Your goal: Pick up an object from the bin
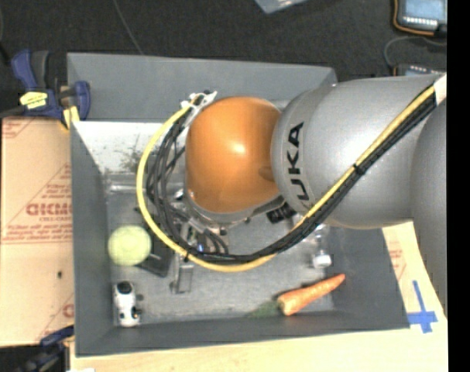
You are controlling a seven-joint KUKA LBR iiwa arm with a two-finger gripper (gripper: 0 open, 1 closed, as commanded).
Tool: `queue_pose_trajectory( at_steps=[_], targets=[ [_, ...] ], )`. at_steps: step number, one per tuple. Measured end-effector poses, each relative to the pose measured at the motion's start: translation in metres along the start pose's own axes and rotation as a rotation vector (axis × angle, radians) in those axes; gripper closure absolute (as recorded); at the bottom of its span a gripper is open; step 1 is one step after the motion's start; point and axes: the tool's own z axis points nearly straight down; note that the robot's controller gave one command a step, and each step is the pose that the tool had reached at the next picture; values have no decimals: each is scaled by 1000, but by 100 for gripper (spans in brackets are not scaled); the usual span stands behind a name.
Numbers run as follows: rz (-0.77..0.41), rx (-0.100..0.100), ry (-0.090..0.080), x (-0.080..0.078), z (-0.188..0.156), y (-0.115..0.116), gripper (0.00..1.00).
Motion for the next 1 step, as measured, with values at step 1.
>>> queue_pose_trajectory(
  at_steps=[1],
  targets=[
    [5,-2,-8,-2,-5,-1,0]
  ],
)
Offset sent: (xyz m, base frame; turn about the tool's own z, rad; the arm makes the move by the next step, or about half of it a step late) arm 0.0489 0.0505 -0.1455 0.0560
